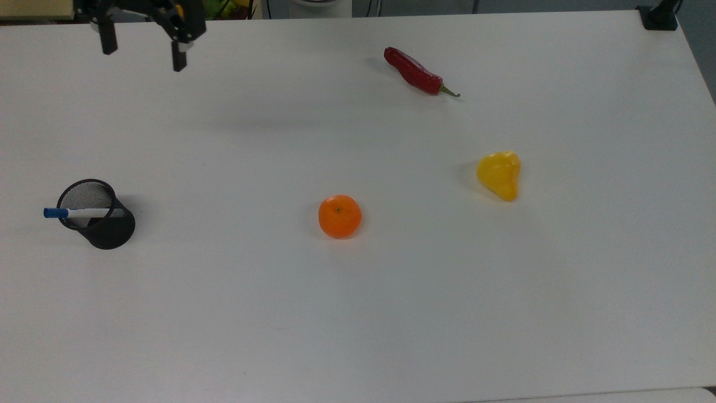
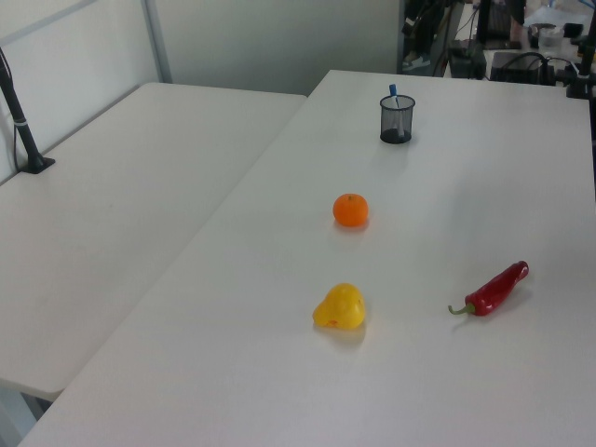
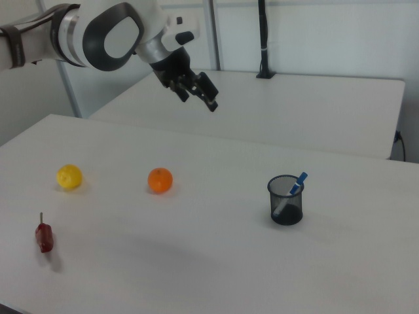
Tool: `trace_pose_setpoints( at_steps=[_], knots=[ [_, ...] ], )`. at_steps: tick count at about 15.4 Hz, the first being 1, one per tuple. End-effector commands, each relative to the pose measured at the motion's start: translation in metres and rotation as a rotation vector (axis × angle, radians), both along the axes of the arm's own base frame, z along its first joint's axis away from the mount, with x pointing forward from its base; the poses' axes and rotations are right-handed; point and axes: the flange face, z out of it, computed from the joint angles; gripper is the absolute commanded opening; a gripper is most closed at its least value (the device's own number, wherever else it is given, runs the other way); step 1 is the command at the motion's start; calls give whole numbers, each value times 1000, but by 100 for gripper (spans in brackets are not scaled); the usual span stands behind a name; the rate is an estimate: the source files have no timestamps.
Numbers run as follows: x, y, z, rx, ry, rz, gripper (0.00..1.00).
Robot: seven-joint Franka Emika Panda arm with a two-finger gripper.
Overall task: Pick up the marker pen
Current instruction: 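Move the gripper toward the black mesh pen cup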
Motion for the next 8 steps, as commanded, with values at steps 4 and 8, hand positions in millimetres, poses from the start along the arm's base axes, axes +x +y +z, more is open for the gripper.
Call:
trace_pose_setpoints(
  at_steps=[4,8],
  knots=[
    [5,-68,-19,-26,-124,-179,96],
    [17,-96,-38,-36,-213,-275,90]
  ],
)
